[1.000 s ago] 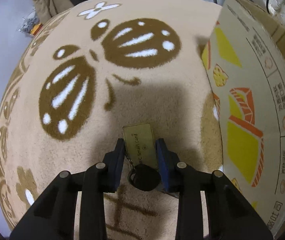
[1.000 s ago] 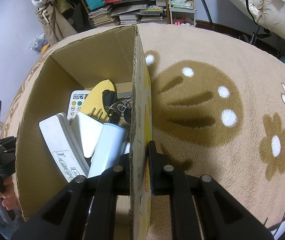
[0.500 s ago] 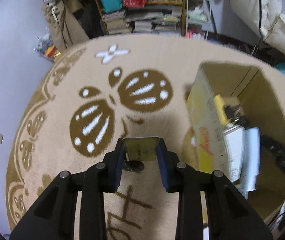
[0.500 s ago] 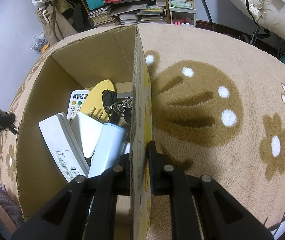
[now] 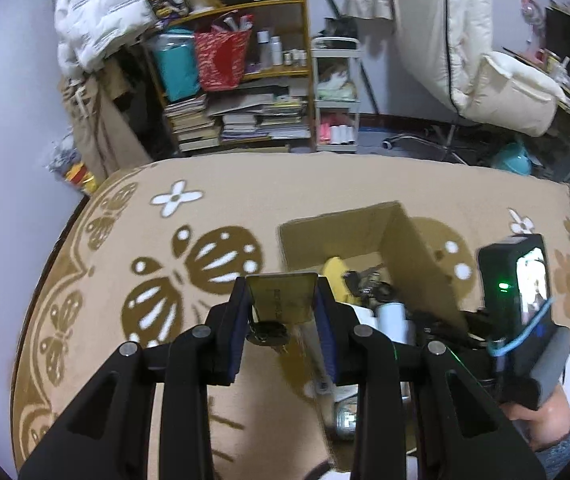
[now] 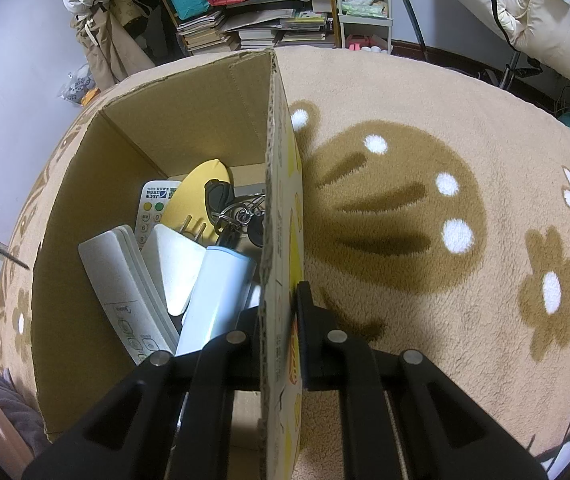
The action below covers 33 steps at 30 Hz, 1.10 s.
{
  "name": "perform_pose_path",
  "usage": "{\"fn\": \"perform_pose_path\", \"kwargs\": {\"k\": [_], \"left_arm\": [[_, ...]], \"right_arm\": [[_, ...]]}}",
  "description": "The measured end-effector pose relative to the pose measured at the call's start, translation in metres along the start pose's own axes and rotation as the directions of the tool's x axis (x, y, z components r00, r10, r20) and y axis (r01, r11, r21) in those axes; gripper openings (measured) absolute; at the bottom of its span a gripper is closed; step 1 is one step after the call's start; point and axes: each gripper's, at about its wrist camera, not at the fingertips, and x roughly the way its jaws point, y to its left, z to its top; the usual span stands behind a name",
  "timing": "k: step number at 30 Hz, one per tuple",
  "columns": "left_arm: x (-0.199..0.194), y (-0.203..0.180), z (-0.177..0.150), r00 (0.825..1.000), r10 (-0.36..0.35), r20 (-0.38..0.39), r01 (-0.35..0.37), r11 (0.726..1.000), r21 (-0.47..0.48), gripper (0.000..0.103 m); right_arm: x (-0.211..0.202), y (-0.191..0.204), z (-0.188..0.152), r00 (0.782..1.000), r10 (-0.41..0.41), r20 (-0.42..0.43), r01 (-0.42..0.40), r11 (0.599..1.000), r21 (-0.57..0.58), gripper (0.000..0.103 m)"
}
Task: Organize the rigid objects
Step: 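Carry the car key into the box and release it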
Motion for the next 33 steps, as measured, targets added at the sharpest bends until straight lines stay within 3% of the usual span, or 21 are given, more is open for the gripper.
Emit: {"fn": "perform_pose_path", "kwargs": {"k": [10, 16, 27, 29, 30, 31, 33], "left_arm": [[0.013, -0.04, -0.018, 0.995, -0.088, -0.042, 0.09, 0.994, 0.056, 0.03], [-0.003, -0.052, -0.016, 0.992, -0.126, -0.001, 0.126, 0.99, 0.069, 0.03], [0.019, -0.051, -0.029, 0.997, -0.058, -0.048, 0.06, 0.997, 0.044, 0.03], [0.018, -0.047, -0.033, 0.998, -0.038, -0.052, 0.041, 0.998, 0.054, 0.033], [0.018, -0.045, -0.034, 0.998, -0.032, -0.055, 0.035, 0.998, 0.052, 0.042], [0.016, -0.042, -0.034, 0.998, -0.025, -0.056, 0.027, 0.999, 0.044, 0.058], [0.008, -0.032, -0.036, 1.0, -0.012, -0.028, 0.012, 1.0, 0.019, 0.064]], "right_arm": [[0.0, 0.0, 0.0, 1.0, 0.0, 0.0, 0.0, 1.0, 0.0, 0.011], [0.0, 0.0, 0.0, 1.0, 0.001, 0.0, -0.001, 1.0, 0.0, 0.011], [-0.006, 0.003, -0.004, 1.0, 0.0, 0.02, 0.0, 1.0, -0.004, 0.012], [-0.011, 0.005, -0.005, 0.999, -0.002, 0.032, 0.002, 1.0, -0.014, 0.012], [-0.015, 0.004, -0.005, 0.999, 0.004, 0.039, -0.004, 1.0, -0.01, 0.012], [-0.018, 0.004, -0.005, 0.999, 0.012, 0.045, -0.012, 1.0, -0.007, 0.012], [-0.027, 0.003, -0.006, 0.998, 0.017, 0.063, -0.017, 1.0, -0.003, 0.012]]}}
